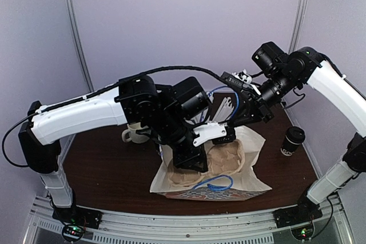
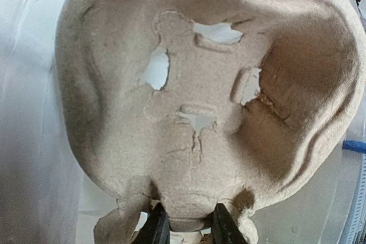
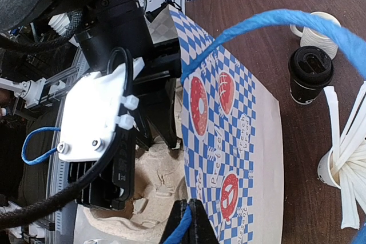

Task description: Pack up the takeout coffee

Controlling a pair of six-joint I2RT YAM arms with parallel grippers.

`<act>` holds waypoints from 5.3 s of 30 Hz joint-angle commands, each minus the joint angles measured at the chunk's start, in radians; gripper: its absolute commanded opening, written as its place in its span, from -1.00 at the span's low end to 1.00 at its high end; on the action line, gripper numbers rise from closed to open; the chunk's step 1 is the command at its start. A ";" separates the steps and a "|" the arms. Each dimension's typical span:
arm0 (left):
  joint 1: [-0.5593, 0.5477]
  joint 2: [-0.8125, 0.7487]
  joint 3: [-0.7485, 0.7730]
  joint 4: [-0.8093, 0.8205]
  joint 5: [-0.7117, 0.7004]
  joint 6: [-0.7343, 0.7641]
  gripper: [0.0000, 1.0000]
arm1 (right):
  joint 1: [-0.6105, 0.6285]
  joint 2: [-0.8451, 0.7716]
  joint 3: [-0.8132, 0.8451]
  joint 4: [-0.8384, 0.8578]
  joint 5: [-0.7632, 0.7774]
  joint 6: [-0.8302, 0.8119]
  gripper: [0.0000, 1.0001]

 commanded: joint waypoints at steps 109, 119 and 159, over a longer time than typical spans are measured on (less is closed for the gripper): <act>0.141 -0.250 -0.084 0.058 -0.001 -0.111 -1.00 | -0.829 -0.076 -0.223 -0.190 0.409 -0.237 -0.15; 0.158 -0.238 -0.119 0.088 0.063 -0.090 -1.00 | -0.875 0.029 -0.194 -0.134 0.631 -0.453 0.54; 0.160 -0.228 -0.129 0.107 0.073 -0.091 -1.00 | -0.826 0.311 -0.148 -0.114 0.789 -0.515 0.67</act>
